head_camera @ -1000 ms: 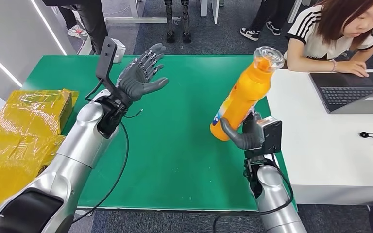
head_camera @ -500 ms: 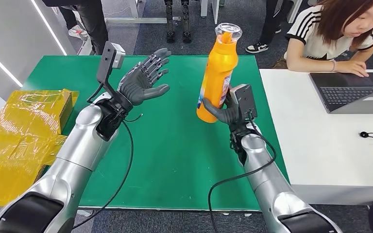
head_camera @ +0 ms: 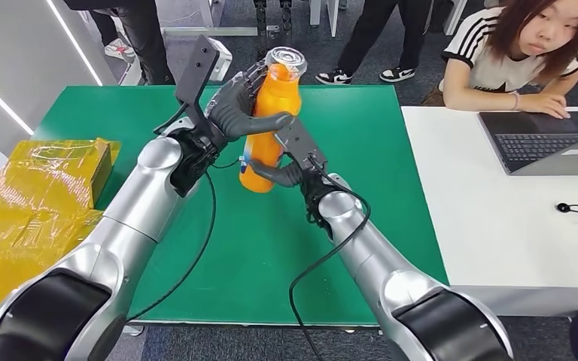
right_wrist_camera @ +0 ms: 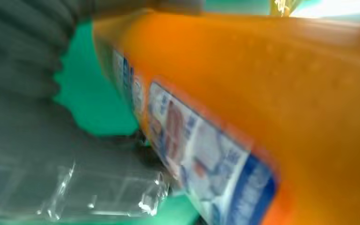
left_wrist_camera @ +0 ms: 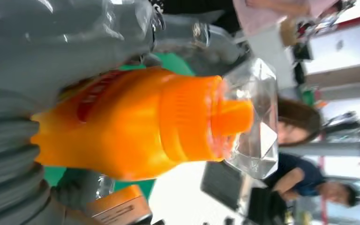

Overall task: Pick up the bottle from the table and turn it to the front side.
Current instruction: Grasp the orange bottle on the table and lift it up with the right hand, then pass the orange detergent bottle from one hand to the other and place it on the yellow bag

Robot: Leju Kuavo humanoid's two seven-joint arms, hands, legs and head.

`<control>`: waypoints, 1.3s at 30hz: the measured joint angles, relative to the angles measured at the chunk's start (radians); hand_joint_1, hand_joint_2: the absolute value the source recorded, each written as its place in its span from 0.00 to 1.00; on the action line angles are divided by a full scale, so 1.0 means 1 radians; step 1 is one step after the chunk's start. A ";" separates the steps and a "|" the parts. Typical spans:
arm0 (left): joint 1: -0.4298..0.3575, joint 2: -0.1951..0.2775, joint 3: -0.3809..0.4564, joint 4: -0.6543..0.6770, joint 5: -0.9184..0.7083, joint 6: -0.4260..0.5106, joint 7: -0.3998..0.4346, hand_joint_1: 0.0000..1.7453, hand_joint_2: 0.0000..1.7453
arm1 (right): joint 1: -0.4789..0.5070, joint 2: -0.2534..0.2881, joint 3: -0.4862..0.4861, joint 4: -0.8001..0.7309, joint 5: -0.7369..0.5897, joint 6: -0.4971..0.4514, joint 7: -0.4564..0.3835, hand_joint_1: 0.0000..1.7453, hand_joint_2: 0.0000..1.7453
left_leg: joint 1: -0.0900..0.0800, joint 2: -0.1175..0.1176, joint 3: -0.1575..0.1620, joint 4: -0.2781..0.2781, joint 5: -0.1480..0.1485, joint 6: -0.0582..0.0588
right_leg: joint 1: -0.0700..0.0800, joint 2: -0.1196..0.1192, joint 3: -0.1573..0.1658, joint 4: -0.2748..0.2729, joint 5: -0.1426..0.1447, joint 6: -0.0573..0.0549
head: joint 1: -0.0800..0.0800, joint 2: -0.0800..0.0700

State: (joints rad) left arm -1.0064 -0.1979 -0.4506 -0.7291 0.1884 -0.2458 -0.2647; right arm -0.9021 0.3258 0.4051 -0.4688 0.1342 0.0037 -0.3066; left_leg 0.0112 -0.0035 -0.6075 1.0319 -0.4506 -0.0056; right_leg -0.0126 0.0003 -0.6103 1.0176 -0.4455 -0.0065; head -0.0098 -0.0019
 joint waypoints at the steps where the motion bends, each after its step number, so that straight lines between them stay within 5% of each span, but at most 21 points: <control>1: -0.009 0.000 0.000 0.012 -0.003 0.004 -0.001 0.00 1.00 | 0.000 0.003 0.011 0.003 0.001 0.000 -0.002 1.00 1.00 | 0.000 -0.001 0.000 0.000 0.000 0.000 | 0.000 -0.001 0.000 0.000 0.000 0.000 | 0.000 0.000; 9: -0.102 0.018 -0.003 0.139 -0.093 0.084 -0.009 0.00 1.00 | 0.008 0.012 0.062 0.012 0.035 0.006 -0.020 1.00 1.00 | 0.000 0.000 0.000 0.000 0.000 0.000 | 0.000 0.000 0.000 0.000 0.000 0.000 | 0.000 0.000; 13: -0.139 0.040 -0.016 0.195 -0.141 0.112 -0.017 1.00 1.00 | 0.018 0.010 0.075 0.016 0.042 0.018 -0.016 1.00 1.00 | 0.000 0.000 0.000 0.000 0.000 0.000 | 0.000 0.000 0.000 0.001 0.000 0.000 | 0.000 0.000; 21: -0.148 0.071 -0.017 0.238 -0.085 0.060 -0.015 1.00 1.00 | 0.037 0.006 0.083 0.029 0.041 0.019 -0.016 1.00 1.00 | 0.000 -0.001 -0.001 0.000 0.000 0.000 | 0.000 -0.001 0.000 0.001 0.000 0.000 | 0.000 0.000; 36: -0.154 0.088 0.012 0.266 0.096 -0.179 0.104 1.00 1.00 | 0.045 0.006 0.099 0.047 0.001 0.025 -0.046 0.99 1.00 | 0.000 0.000 -0.001 0.000 0.000 0.000 | 0.000 0.000 0.000 0.001 0.000 0.000 | 0.000 0.000; 39: -0.153 0.088 0.014 0.271 0.138 -0.223 0.133 1.00 1.00 | 0.053 0.006 0.099 0.046 -0.024 0.031 -0.065 0.24 1.00 | 0.000 0.000 -0.001 0.000 0.000 0.000 | 0.000 0.000 -0.001 0.000 0.000 0.000 | 0.000 0.000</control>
State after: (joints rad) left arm -1.1599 -0.1102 -0.4365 -0.4581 0.3263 -0.4686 -0.1318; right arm -0.8493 0.3317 0.5040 -0.4224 0.1104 0.0351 -0.3721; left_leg 0.0113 -0.0039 -0.6082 1.0319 -0.4503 -0.0058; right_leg -0.0126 0.0000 -0.6110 1.0180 -0.4453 -0.0067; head -0.0097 -0.0019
